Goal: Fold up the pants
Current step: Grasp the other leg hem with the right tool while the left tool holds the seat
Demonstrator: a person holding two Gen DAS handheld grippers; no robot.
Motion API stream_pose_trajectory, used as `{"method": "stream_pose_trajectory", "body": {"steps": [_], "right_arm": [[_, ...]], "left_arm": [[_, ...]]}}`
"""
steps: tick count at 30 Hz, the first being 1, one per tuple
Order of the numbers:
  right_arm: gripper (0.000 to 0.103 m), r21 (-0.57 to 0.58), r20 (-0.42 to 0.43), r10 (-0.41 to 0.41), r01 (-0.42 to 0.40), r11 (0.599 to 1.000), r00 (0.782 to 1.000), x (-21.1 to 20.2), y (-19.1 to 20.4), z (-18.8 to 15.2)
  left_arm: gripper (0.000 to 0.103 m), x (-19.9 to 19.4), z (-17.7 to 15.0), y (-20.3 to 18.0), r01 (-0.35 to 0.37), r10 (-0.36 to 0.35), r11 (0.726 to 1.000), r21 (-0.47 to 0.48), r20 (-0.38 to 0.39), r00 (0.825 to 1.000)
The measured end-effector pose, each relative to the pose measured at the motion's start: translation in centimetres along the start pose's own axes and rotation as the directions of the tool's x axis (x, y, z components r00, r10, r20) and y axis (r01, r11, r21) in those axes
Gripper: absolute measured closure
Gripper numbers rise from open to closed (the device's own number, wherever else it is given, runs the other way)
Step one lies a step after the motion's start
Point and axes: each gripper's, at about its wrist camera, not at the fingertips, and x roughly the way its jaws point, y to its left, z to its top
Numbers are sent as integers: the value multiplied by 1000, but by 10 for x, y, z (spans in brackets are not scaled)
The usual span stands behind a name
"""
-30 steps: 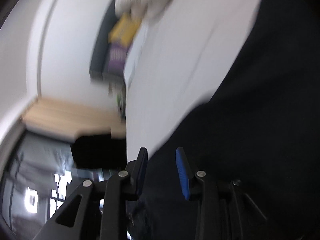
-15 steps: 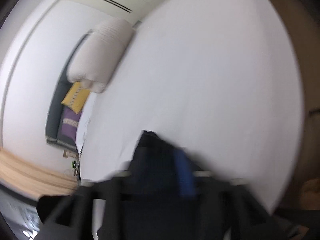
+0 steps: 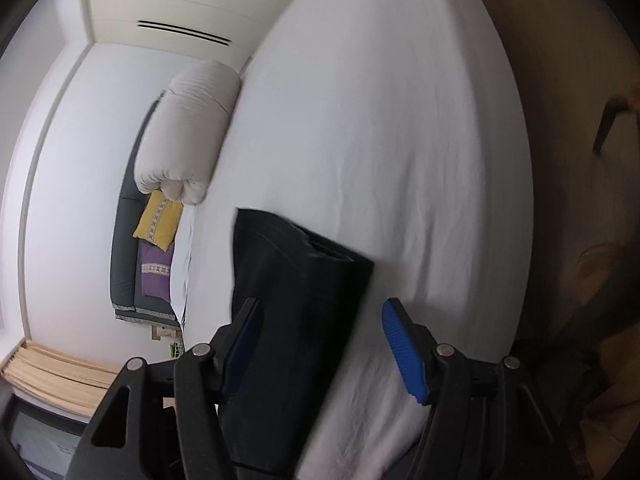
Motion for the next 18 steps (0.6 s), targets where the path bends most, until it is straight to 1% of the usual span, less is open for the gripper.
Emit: {"method": "stream_pose_trajectory", "body": {"steps": [2, 3, 4, 5, 6, 9, 11, 12, 14, 15, 18], "right_arm": [[37, 22, 7, 24, -24, 999, 1000, -2, -5, -1], [38, 23, 10, 45, -45, 999, 999, -9, -10, -7], [44, 19, 10, 79, -80, 997, 997, -14, -10, -8], [53, 11, 6, 107, -107, 994, 994, -18, -11, -10], [55, 1, -3, 143, -143, 990, 990, -19, -9, -11], [57, -10, -16, 217, -217, 976, 976, -14, -5, -13], [57, 18, -20, 286, -285, 958, 958, -5, -8, -12], [57, 28, -19, 303, -302, 953, 953, -4, -12, -12], [57, 68, -27, 312, -309, 949, 950, 6, -22, -10], [57, 76, -31, 322, -319, 945, 946, 3, -27, -9], [58, 49, -27, 328, -327, 944, 944, 5, -26, -6]], "left_arm": [[91, 1, 1, 5, -3, 3, 1000, 4, 0, 1000], [91, 0, 0, 5, -4, 4, 1000, 4, 0, 1000], [90, 0, 1, 8, -3, 3, 1000, 3, 0, 1000], [90, 0, 4, 5, -3, 3, 1000, 1, 0, 1000], [90, 0, 4, 5, -4, 4, 1000, 0, 1, 1000], [91, 1, 2, 2, -6, 6, 1000, 1, 4, 1000], [91, 3, 1, 0, -4, 4, 1000, 0, 3, 1000], [90, 3, 1, 0, -2, 2, 1000, -2, 3, 1000], [91, 2, 1, 0, -2, 2, 1000, -2, 4, 1000], [91, 3, 0, 0, -3, 3, 1000, 0, 4, 1000], [91, 4, 0, 0, -1, 1, 1000, -2, 3, 1000]]}}
